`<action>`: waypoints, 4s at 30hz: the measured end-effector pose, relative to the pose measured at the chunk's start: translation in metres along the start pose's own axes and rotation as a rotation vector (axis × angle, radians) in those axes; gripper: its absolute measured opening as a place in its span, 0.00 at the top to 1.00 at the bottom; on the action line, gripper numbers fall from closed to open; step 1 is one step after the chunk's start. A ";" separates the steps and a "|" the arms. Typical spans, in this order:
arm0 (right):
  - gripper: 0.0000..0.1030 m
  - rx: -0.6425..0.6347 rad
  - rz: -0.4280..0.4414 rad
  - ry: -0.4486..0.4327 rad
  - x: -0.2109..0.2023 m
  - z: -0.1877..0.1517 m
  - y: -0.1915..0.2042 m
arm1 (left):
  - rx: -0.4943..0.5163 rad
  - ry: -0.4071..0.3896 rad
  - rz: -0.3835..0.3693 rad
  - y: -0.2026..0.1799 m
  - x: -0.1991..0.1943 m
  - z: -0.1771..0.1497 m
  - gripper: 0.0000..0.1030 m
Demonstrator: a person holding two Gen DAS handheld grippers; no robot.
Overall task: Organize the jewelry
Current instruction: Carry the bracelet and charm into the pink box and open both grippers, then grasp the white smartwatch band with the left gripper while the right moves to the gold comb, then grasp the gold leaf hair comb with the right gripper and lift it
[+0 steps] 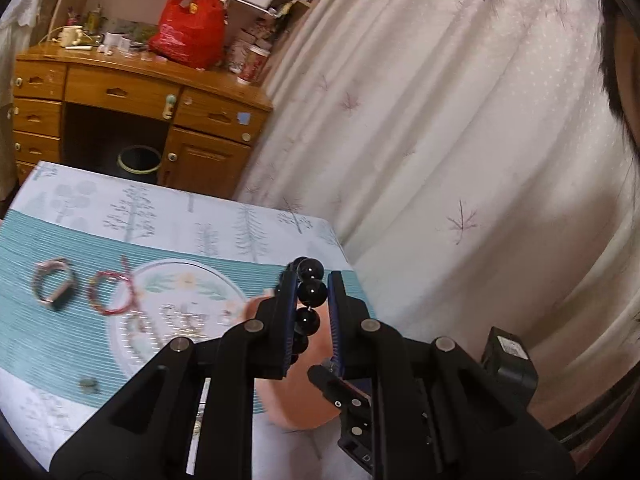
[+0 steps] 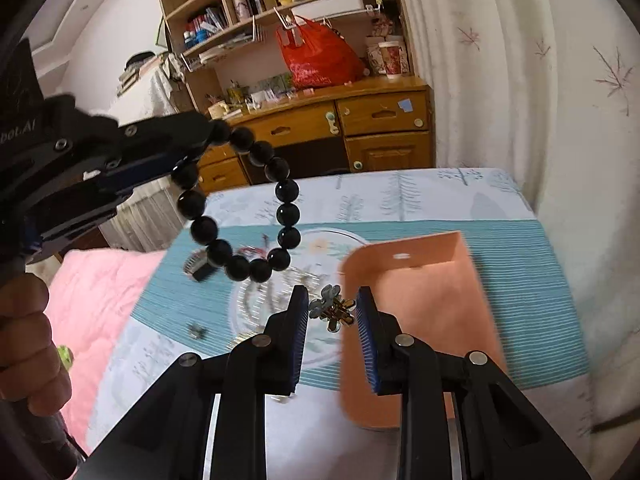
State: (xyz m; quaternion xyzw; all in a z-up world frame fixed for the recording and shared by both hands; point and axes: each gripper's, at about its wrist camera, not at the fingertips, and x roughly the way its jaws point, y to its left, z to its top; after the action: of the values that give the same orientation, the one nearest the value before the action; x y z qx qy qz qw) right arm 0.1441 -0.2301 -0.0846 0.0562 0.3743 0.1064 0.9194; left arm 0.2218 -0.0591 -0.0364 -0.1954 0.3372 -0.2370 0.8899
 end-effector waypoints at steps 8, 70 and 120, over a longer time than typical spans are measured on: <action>0.12 0.032 0.007 0.090 0.001 0.005 -0.090 | -0.010 0.139 0.142 -0.027 0.071 -0.037 0.69; 0.04 -0.194 -0.230 0.207 0.168 -0.087 0.175 | -0.111 0.312 0.505 0.303 0.063 -0.011 0.34; 0.84 0.136 0.167 0.307 0.123 -0.066 0.080 | -0.140 0.020 0.437 0.202 0.004 0.004 0.78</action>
State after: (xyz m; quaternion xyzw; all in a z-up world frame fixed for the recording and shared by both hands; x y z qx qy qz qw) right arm 0.1717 -0.1218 -0.2001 0.1322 0.5106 0.1642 0.8336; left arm 0.2857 0.1029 -0.1384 -0.1765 0.3959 -0.0167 0.9010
